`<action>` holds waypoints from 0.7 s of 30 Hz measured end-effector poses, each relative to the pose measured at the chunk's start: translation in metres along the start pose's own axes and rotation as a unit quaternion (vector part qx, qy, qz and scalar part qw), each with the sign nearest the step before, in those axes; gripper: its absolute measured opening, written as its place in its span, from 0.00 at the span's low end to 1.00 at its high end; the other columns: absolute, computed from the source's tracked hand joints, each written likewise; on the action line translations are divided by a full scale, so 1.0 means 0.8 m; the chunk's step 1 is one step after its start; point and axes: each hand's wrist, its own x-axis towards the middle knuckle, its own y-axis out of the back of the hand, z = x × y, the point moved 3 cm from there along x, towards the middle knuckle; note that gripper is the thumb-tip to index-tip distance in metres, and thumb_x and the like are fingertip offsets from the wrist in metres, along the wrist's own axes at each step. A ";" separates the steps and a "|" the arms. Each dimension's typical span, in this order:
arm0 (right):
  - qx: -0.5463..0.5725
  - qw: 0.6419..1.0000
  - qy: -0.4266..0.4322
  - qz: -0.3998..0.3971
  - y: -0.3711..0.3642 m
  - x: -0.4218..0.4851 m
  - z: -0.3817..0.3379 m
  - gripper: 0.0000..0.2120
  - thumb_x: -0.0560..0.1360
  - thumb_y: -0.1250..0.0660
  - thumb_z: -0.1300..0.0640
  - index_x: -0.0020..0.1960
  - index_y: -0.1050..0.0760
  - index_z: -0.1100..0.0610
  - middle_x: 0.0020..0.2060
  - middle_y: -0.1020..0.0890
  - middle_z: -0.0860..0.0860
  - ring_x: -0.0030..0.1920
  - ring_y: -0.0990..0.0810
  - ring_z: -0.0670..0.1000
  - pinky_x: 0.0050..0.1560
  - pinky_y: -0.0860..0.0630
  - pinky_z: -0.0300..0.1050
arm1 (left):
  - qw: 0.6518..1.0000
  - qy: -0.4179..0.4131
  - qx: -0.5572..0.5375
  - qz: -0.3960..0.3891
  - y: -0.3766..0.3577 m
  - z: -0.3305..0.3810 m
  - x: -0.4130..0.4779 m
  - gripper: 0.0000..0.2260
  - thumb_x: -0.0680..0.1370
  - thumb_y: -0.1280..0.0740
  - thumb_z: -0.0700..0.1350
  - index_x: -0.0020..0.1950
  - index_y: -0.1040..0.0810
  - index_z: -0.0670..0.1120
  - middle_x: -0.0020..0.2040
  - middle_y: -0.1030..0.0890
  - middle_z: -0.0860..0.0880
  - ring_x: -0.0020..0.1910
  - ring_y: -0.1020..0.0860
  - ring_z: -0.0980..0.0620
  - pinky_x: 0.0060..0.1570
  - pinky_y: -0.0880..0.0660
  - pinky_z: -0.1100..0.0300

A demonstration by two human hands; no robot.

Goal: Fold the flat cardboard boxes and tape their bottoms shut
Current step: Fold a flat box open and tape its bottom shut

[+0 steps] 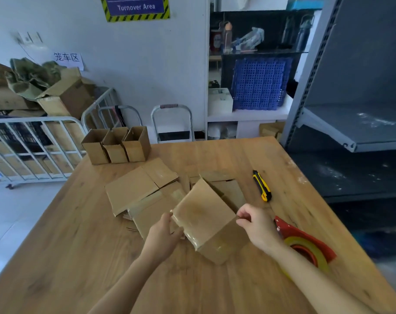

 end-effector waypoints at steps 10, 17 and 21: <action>-0.141 0.984 0.102 -0.025 0.009 -0.020 -0.016 0.08 0.78 0.36 0.63 0.49 0.18 0.56 0.45 0.24 0.49 0.50 0.24 0.51 0.49 0.31 0.41 | 0.994 -0.087 -0.066 -0.030 0.002 0.022 -0.020 0.18 0.81 0.44 0.57 0.61 0.23 0.50 0.54 0.20 0.53 0.55 0.23 0.54 0.50 0.30 0.61; -0.127 0.971 0.203 0.022 -0.001 -0.028 -0.012 0.08 0.75 0.34 0.70 0.43 0.18 0.60 0.40 0.18 0.53 0.45 0.21 0.54 0.67 0.32 0.51 | 0.995 -0.047 0.059 -0.059 0.001 0.034 -0.017 0.21 0.78 0.35 0.53 0.27 0.32 0.47 0.25 0.33 0.51 0.26 0.34 0.51 0.26 0.38 0.62; -0.128 0.966 0.219 0.048 -0.006 -0.032 -0.009 0.08 0.75 0.34 0.69 0.42 0.20 0.59 0.40 0.17 0.52 0.47 0.19 0.53 0.71 0.38 0.56 | 0.984 -0.036 0.157 -0.080 0.004 0.050 0.001 0.19 0.79 0.37 0.48 0.28 0.31 0.46 0.27 0.29 0.50 0.27 0.28 0.49 0.29 0.30 0.60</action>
